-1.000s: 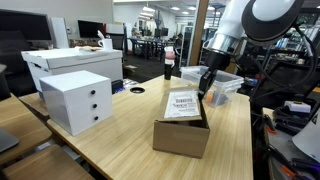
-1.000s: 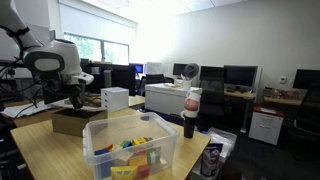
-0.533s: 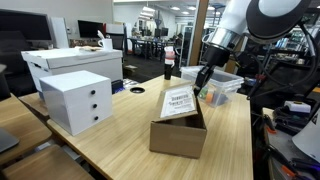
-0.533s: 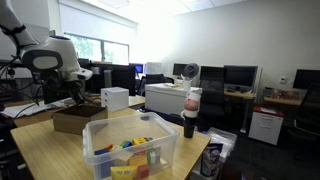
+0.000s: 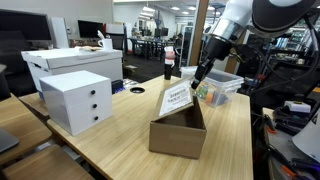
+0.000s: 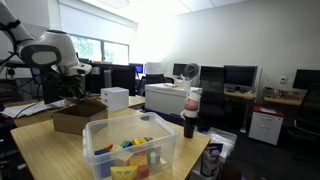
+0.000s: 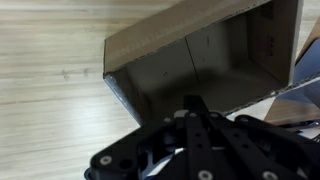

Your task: Open the brown box

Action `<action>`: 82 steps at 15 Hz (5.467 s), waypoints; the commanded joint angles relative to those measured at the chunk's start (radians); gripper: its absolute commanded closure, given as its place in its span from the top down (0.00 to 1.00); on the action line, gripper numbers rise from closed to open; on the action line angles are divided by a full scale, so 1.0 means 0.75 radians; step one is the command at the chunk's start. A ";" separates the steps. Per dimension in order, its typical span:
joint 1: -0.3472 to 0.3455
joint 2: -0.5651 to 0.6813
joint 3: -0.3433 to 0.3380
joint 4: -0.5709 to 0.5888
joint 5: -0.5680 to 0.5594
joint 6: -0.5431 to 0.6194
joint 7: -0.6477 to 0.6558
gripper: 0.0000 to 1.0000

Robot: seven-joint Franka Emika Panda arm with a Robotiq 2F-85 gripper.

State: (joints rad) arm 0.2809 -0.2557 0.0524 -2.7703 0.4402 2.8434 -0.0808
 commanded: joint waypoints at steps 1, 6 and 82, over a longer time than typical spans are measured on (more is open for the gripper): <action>0.011 -0.082 -0.008 -0.028 -0.036 -0.020 -0.031 0.00; 0.063 -0.099 -0.031 -0.019 -0.023 -0.035 -0.078 0.00; -0.015 0.228 0.074 0.436 0.117 -0.197 -0.700 0.00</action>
State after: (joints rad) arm 0.2681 -0.0956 0.1047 -2.4644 0.5038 2.6901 -0.5452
